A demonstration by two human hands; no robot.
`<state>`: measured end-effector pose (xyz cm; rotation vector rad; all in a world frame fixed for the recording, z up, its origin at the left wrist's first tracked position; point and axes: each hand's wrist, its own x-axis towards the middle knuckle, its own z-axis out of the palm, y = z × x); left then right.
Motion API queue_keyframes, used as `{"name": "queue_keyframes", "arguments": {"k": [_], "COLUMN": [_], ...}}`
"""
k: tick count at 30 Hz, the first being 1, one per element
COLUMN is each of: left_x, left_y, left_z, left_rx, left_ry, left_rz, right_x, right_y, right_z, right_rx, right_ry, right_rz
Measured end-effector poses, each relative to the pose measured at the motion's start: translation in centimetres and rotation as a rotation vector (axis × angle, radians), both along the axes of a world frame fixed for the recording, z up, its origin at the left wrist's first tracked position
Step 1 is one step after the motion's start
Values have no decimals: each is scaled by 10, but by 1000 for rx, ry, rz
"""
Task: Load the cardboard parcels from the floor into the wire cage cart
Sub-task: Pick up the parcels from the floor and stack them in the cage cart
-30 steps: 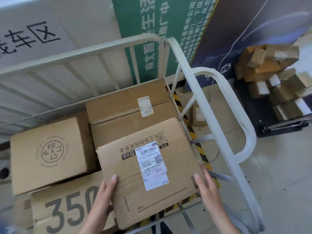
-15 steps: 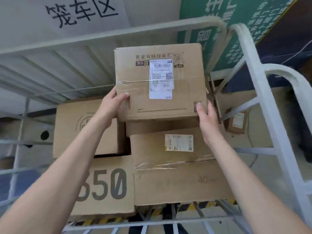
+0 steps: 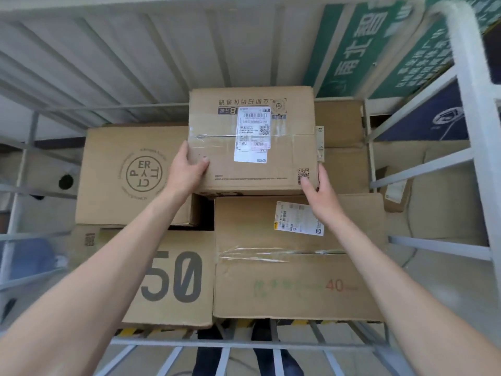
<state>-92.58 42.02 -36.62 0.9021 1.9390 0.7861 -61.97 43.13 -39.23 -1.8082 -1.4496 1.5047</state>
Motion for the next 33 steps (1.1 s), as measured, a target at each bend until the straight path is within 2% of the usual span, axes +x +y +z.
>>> {"name": "queue_keyframes", "arguments": {"k": [3,5,7,9,11,14,17,33], "left_x": [7,27,54,83,108,126,124,66], "left_y": [-15,-40,-78,-119,-158,-200,-218,-224], "left_z": [1,-2,-8,-20,-39,-69,-92,-92], "left_rx": [5,3,105,164,84,-197,-260,-246], "left_ry": [95,281,437,563,614,663,705,691], "left_rz": [63,92,37,-161,-442,-892,-1089,-1089], "right_x": [2,18,46,83,119,151,156,110], "right_y": [-4,-12,-35,-70,-109,-162,-187,-192], "right_z": [5,2,-4,-14,-27,-43,-49,-53], "right_rx": [-45,-66,-44,-80,-174,-336,-370,-319], "right_ry": [6,-53,-179,-364,-495,-565,-567,-576], "right_rz": [1,-148,-313,-365,-315,-188,-156,-100]}}
